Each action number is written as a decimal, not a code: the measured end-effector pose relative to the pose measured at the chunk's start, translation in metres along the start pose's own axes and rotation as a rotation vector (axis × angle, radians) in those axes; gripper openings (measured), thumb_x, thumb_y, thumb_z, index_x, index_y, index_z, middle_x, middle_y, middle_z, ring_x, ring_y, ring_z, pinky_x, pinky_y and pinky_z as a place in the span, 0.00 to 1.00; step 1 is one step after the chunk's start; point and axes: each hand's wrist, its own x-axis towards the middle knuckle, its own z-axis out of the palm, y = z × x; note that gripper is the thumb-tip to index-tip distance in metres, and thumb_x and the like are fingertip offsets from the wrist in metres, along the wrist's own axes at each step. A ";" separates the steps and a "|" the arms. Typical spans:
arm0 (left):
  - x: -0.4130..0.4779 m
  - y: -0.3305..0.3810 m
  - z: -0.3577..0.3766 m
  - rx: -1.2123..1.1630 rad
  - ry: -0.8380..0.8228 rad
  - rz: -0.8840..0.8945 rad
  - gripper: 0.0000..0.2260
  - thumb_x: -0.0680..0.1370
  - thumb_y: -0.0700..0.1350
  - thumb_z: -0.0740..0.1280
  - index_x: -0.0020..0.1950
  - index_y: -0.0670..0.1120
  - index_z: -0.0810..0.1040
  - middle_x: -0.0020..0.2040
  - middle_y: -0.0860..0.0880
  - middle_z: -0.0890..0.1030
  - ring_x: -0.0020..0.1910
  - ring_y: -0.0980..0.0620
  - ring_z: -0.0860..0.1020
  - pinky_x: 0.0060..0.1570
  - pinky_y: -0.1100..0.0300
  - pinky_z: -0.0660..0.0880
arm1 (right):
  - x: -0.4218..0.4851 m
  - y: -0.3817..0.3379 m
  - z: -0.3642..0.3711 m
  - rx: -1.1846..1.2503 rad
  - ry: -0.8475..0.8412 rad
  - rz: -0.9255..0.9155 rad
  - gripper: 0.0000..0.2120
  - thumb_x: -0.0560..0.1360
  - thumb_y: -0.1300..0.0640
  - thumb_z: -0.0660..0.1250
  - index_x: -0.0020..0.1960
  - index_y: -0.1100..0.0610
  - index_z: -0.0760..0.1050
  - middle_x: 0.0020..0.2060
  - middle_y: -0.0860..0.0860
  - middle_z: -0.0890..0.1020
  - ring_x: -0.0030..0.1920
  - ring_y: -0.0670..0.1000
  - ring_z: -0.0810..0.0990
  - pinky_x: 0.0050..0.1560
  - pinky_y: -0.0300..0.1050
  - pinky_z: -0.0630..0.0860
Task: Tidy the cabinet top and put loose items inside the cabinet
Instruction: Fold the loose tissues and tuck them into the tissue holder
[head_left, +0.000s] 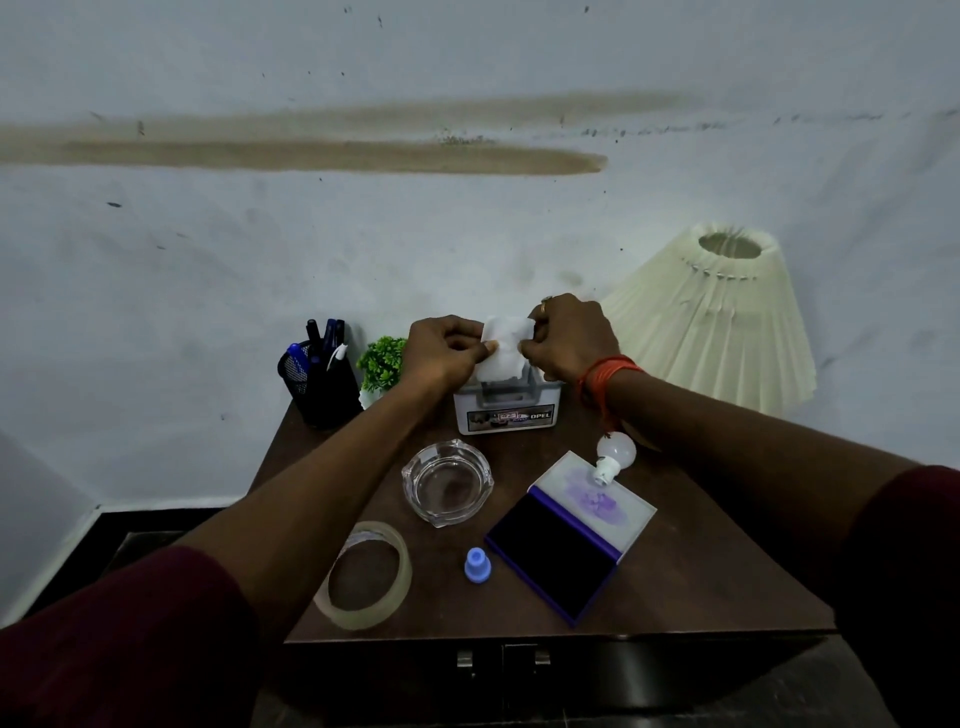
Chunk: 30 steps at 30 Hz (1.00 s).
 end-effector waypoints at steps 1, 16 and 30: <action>0.001 -0.001 -0.001 0.023 -0.008 0.021 0.11 0.71 0.39 0.75 0.52 0.38 0.82 0.46 0.40 0.85 0.45 0.45 0.83 0.41 0.56 0.79 | 0.001 0.000 0.002 -0.013 0.003 0.000 0.13 0.68 0.55 0.70 0.51 0.56 0.80 0.46 0.54 0.84 0.51 0.58 0.81 0.49 0.45 0.76; 0.004 -0.011 0.002 0.020 0.006 0.028 0.07 0.71 0.38 0.75 0.47 0.41 0.82 0.41 0.40 0.85 0.41 0.40 0.84 0.41 0.47 0.83 | 0.010 -0.006 0.001 -0.132 -0.006 -0.019 0.15 0.66 0.59 0.67 0.53 0.55 0.77 0.50 0.56 0.81 0.52 0.60 0.79 0.45 0.44 0.72; 0.002 -0.021 -0.002 0.119 -0.072 0.016 0.09 0.69 0.36 0.76 0.48 0.42 0.82 0.43 0.40 0.85 0.38 0.42 0.84 0.31 0.53 0.82 | 0.001 -0.002 0.013 -0.260 -0.066 -0.051 0.16 0.69 0.62 0.67 0.57 0.59 0.76 0.53 0.60 0.79 0.52 0.62 0.79 0.46 0.46 0.73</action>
